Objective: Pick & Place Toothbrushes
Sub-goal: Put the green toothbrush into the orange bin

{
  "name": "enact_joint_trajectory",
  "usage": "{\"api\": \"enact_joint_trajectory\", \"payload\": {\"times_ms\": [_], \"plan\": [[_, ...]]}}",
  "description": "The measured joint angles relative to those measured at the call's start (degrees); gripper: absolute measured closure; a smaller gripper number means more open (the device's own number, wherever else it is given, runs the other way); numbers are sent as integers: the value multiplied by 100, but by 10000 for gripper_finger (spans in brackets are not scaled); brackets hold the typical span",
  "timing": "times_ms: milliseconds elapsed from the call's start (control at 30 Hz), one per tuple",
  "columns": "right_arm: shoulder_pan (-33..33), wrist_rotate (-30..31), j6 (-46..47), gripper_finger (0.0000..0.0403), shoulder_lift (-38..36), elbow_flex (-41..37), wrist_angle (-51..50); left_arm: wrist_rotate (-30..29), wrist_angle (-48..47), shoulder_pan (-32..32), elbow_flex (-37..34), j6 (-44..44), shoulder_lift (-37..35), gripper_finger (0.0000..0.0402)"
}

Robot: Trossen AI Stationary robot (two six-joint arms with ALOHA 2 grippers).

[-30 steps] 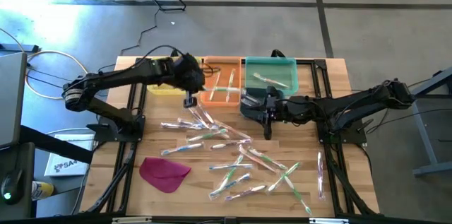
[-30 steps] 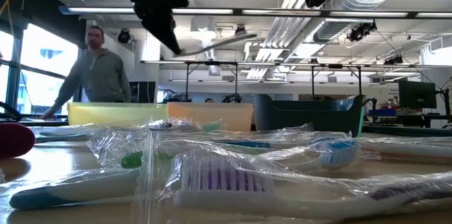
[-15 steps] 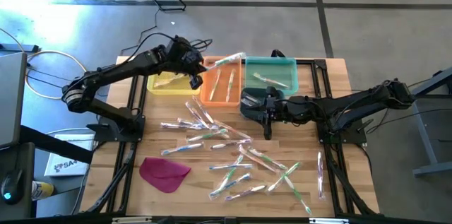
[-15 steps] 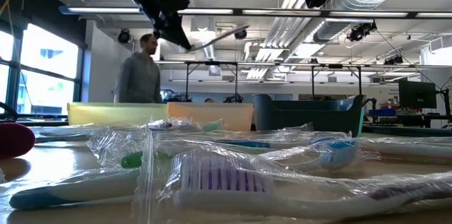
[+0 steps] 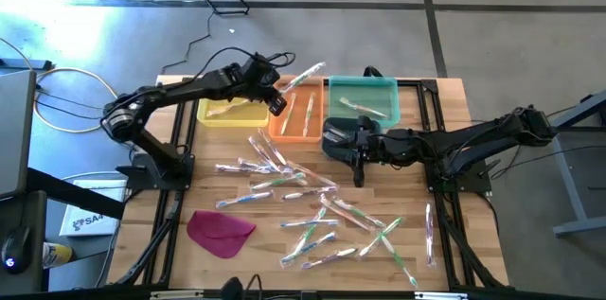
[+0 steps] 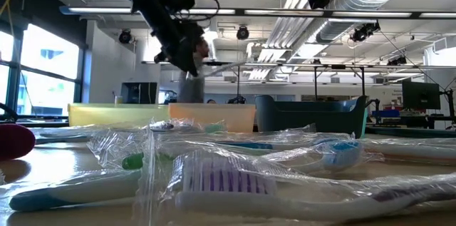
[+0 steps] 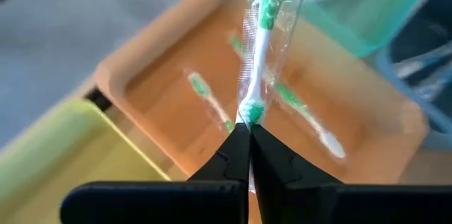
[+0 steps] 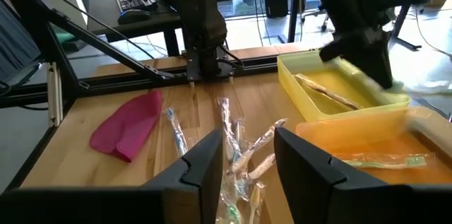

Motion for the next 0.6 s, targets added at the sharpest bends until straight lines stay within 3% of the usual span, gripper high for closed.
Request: {"api": "enact_joint_trajectory", "payload": {"times_ms": [600], "plan": [[0, -2, 15, 283, 0, -4, -269, -28, 319, -10, -2, -1353, 1176, 401]]}}
